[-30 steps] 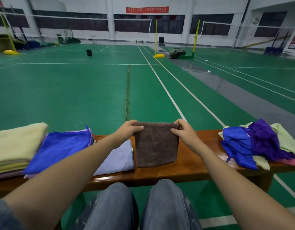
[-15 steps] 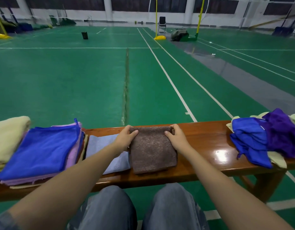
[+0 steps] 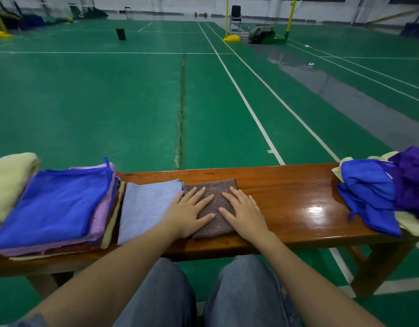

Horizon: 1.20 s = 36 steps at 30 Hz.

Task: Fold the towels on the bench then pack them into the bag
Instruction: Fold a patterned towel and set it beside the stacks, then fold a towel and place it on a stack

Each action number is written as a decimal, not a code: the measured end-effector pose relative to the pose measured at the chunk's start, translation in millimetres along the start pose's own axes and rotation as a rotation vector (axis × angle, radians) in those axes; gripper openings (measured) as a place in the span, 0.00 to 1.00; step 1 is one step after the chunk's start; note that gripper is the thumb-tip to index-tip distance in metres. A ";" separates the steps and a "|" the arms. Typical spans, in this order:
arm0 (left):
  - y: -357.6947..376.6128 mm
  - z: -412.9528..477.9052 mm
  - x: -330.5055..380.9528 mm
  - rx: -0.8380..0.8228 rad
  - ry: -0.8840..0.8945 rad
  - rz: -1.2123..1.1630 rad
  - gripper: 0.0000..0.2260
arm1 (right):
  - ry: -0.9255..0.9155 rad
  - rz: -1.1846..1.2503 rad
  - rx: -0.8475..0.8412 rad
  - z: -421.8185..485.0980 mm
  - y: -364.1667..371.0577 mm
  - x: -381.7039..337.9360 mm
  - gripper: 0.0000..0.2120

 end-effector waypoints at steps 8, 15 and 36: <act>1.2 -5.2 5.7 0.092 0.018 0.008 0.48 | 0.027 0.009 -0.019 -15.4 -3.9 -1.8 0.27; -23.2 9.4 50.3 0.212 0.076 -0.098 0.36 | 0.108 0.172 0.188 -35.1 -52.3 41.1 0.24; -55.9 104.3 235.3 0.182 0.308 -0.274 0.23 | 0.651 -0.138 0.809 -95.5 -219.8 225.7 0.33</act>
Point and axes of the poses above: each hand's wrist, its own z-axis towards the middle knuckle, its own y-axis out of the palm, x = y × z, the point moved 2 cm from there along z, towards the middle knuckle, and after that the axes turned 13 degrees about z, right-handed, at the moved point
